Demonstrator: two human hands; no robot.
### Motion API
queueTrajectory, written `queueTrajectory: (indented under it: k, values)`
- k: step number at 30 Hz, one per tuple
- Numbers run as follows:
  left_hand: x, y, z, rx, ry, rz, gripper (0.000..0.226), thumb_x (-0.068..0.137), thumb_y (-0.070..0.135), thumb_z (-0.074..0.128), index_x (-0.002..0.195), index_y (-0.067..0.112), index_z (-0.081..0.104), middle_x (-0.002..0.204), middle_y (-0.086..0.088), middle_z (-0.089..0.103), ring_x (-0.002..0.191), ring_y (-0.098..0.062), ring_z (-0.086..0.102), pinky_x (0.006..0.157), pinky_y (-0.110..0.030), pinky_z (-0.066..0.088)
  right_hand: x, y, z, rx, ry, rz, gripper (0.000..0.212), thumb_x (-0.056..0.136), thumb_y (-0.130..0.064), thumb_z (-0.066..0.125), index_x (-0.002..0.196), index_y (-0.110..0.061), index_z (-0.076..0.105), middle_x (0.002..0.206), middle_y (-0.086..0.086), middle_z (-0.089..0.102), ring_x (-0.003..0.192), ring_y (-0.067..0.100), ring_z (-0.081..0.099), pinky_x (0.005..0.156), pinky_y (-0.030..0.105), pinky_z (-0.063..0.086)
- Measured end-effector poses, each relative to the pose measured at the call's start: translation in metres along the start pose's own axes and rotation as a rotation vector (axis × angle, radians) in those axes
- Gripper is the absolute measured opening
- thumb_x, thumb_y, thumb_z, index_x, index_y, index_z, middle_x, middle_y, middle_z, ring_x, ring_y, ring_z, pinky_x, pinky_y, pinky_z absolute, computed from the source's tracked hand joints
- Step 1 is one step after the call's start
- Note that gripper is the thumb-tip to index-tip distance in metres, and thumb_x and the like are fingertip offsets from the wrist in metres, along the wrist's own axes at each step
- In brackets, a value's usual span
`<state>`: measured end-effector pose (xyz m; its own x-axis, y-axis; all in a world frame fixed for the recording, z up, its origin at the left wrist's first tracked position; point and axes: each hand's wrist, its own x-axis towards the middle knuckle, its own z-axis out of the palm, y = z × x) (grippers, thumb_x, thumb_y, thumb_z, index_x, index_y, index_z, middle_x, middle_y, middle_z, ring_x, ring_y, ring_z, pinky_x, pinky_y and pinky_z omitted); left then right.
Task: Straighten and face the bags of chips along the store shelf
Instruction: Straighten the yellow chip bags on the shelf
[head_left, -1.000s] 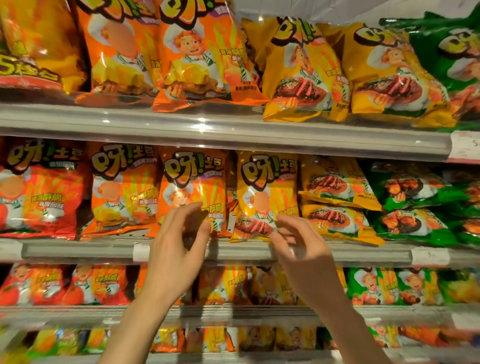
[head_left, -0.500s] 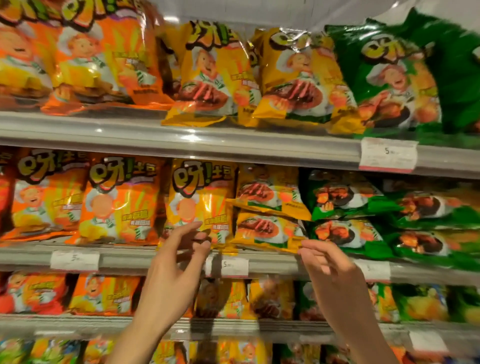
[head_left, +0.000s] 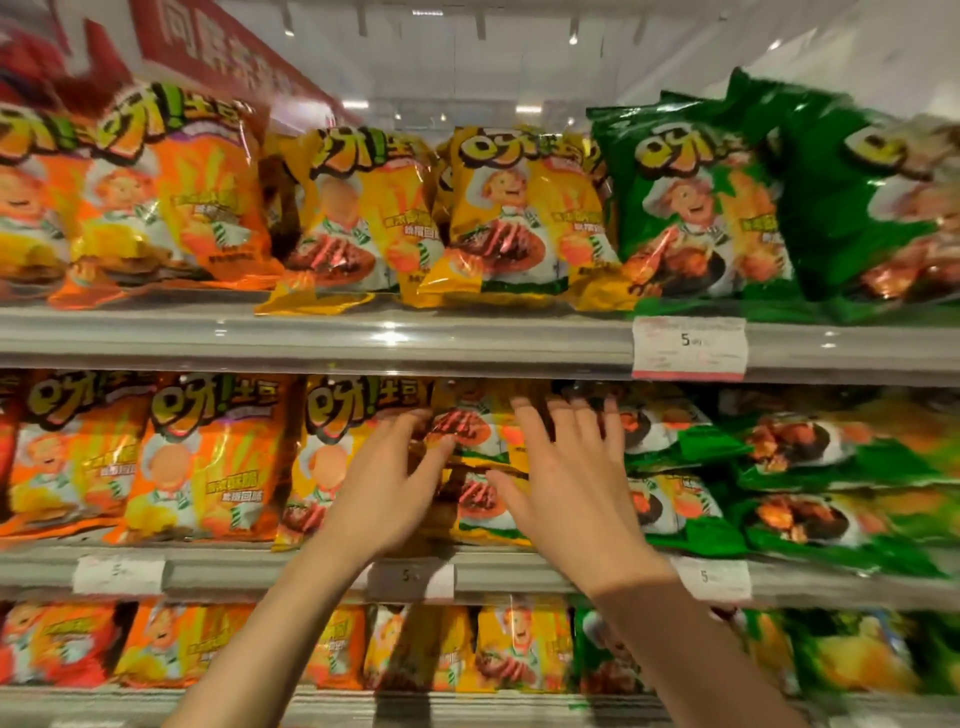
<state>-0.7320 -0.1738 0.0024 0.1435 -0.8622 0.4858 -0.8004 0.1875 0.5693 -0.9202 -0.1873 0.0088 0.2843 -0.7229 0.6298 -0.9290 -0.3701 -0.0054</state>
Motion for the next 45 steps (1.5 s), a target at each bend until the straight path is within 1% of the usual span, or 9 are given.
queueTrajectory:
  k: [6,15,18,21,24,27,34,41,45]
  values:
    - [0.002,-0.007,-0.021,-0.242,-0.063,-0.126,0.031,0.104,0.042,0.044,0.127,0.026,0.055,0.117,0.014,0.057,0.112,-0.006,0.051,0.085,-0.017,0.035,0.013,-0.006,0.017,-0.086,-0.050,0.050,0.061,0.079,-0.052,0.073,0.128,-0.019,0.058,0.114,0.015,0.067,0.108,0.035,0.062,0.107,0.069,0.025]
    - [0.029,-0.004,-0.041,-0.721,-0.233,-0.381,0.016,0.100,0.040,0.052,0.108,0.038,0.067,0.111,0.006,0.068,0.098,-0.013,0.068,0.094,-0.045,0.057,0.001,0.008,0.017,0.122,0.016,-0.029,0.057,0.095,-0.060,0.042,0.143,-0.030,0.037,0.134,0.006,0.053,0.122,0.024,0.058,0.116,0.059,0.013]
    - [0.037,0.002,-0.041,-0.638,-0.371,-0.393,0.060,0.081,0.059,0.070,0.129,0.024,0.062,0.121,0.003,0.068,0.099,-0.013,0.070,0.086,-0.039,0.060,-0.003,0.010,0.014,0.163,-0.020,-0.049,0.061,0.092,-0.066,0.040,0.143,-0.032,0.035,0.137,0.005,0.050,0.123,0.024,0.056,0.117,0.059,0.013]
    - [0.042,0.008,-0.033,-0.429,-0.411,-0.359,0.096,0.064,0.077,0.071,0.140,0.021,0.052,0.133,0.011,0.053,0.108,-0.007,0.057,0.090,-0.027,0.046,-0.007,0.010,0.007,0.186,-0.074,-0.065,0.070,0.090,-0.074,0.036,0.147,-0.036,0.023,0.145,-0.003,0.041,0.136,0.017,0.042,0.121,0.053,0.005]
    - [0.040,0.012,-0.027,-0.510,-0.342,-0.308,0.052,0.079,0.055,0.074,0.124,0.029,0.066,0.128,0.011,0.063,0.106,-0.003,0.061,0.088,-0.025,0.048,-0.010,0.015,-0.005,0.266,-0.097,-0.078,0.079,0.089,-0.080,0.023,0.154,-0.036,0.013,0.152,-0.014,0.030,0.144,-0.003,0.012,0.122,0.041,-0.008]
    - [0.030,0.010,-0.030,-0.601,-0.301,-0.286,0.053,0.082,0.047,0.075,0.127,0.029,0.055,0.117,0.013,0.067,0.100,-0.003,0.066,0.084,-0.023,0.048,-0.011,0.023,-0.010,0.434,-0.120,-0.047,0.077,0.090,-0.078,0.017,0.154,-0.035,0.017,0.152,-0.019,0.027,0.127,-0.028,-0.012,0.120,0.028,-0.013]
    - [-0.007,-0.006,-0.045,-0.568,-0.310,-0.216,0.101,0.070,0.065,0.077,0.153,0.044,0.024,0.152,0.024,0.033,0.133,-0.001,0.036,0.108,-0.032,0.034,-0.002,0.028,-0.023,0.504,-0.196,0.070,0.067,0.095,-0.064,0.026,0.150,-0.027,0.033,0.148,-0.013,0.035,0.140,0.004,0.020,0.119,0.024,-0.001]
    - [-0.048,-0.024,-0.054,-0.631,-0.249,-0.222,0.092,0.068,0.061,0.083,0.142,0.063,0.029,0.144,0.030,0.034,0.139,-0.006,0.034,0.110,-0.035,0.034,-0.012,-0.012,-0.022,0.434,-0.202,0.038,0.074,0.096,-0.070,0.022,0.156,-0.027,0.020,0.153,-0.010,0.036,0.145,0.002,0.016,0.123,0.035,-0.006]
    - [-0.053,-0.027,-0.054,-0.650,-0.225,-0.227,0.094,0.073,0.069,0.070,0.149,0.058,0.015,0.154,0.025,0.026,0.139,0.001,0.024,0.107,-0.029,0.026,-0.023,-0.036,-0.022,0.739,-0.280,0.141,0.075,0.091,-0.070,0.037,0.155,-0.042,0.009,0.158,-0.021,0.021,0.146,0.007,0.023,0.119,0.041,0.028]
